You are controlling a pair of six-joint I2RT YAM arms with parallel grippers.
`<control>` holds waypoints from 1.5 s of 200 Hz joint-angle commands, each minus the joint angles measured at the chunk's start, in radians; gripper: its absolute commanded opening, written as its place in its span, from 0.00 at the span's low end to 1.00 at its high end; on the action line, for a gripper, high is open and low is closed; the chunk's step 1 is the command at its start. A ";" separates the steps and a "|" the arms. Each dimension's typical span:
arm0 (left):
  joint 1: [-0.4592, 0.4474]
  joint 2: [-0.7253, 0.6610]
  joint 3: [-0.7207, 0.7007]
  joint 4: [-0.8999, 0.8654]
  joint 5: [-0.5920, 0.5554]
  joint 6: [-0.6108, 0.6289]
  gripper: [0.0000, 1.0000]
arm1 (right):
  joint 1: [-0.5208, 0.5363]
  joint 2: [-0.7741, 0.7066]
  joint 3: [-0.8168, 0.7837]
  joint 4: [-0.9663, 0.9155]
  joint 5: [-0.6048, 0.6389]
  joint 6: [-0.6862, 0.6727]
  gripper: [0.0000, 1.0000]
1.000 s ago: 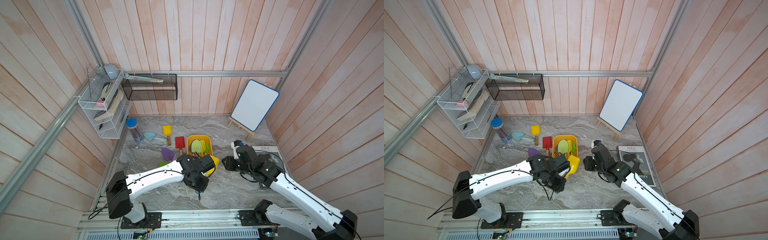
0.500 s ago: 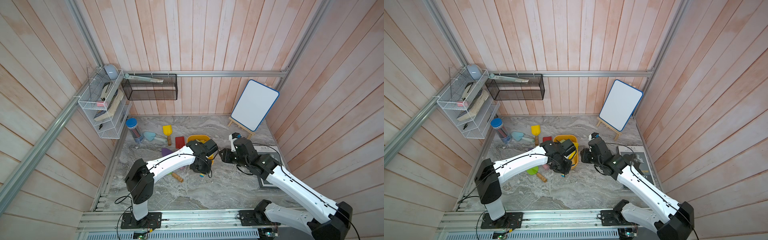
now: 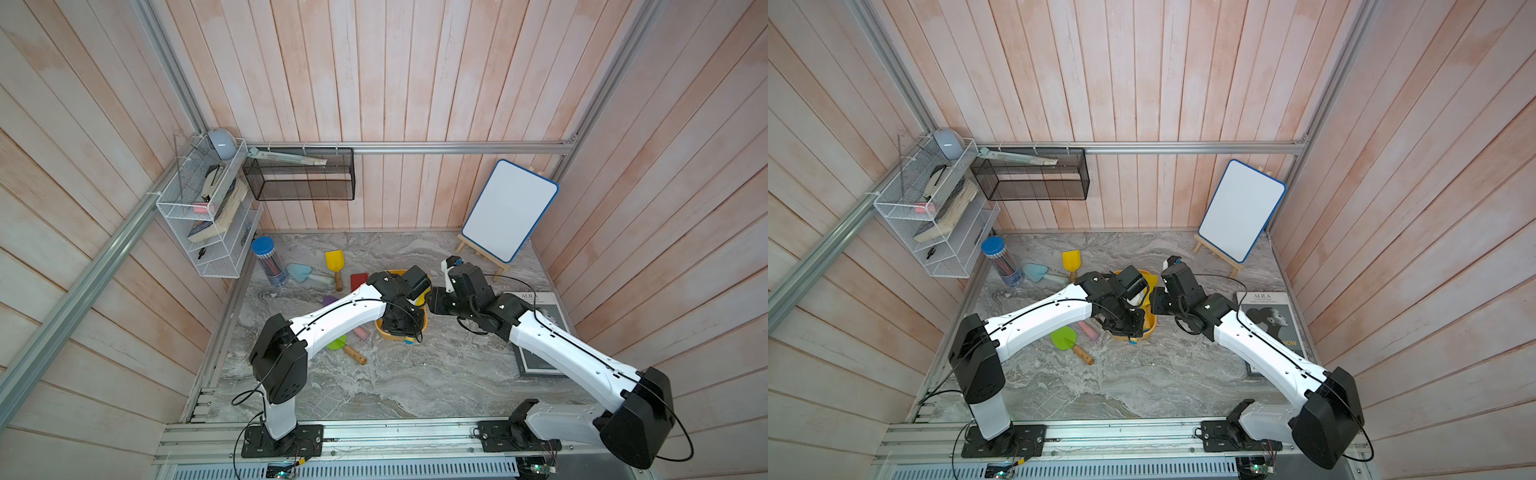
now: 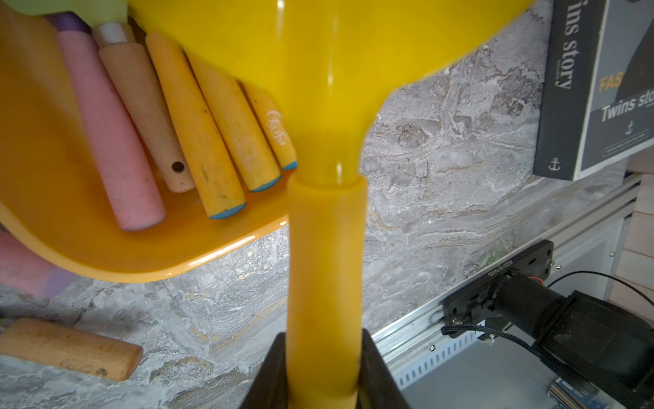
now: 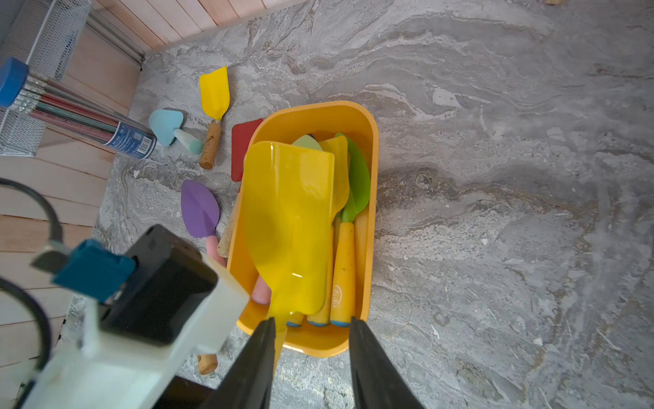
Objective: Put the shovel into the storage box
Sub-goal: Place the shovel in the storage box.
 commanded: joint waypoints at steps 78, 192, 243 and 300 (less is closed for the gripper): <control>-0.003 -0.077 -0.040 0.070 0.072 0.005 0.03 | -0.001 0.052 0.020 0.014 0.070 -0.018 0.37; -0.006 -0.084 -0.051 0.081 0.083 0.007 0.03 | -0.003 0.084 0.020 0.027 0.089 -0.012 0.13; -0.009 -0.089 -0.052 0.088 0.083 0.002 0.14 | -0.004 0.085 0.020 0.024 0.097 -0.013 0.00; -0.008 -0.136 -0.080 0.140 0.076 0.000 0.67 | -0.013 0.091 0.010 0.053 0.068 -0.030 0.00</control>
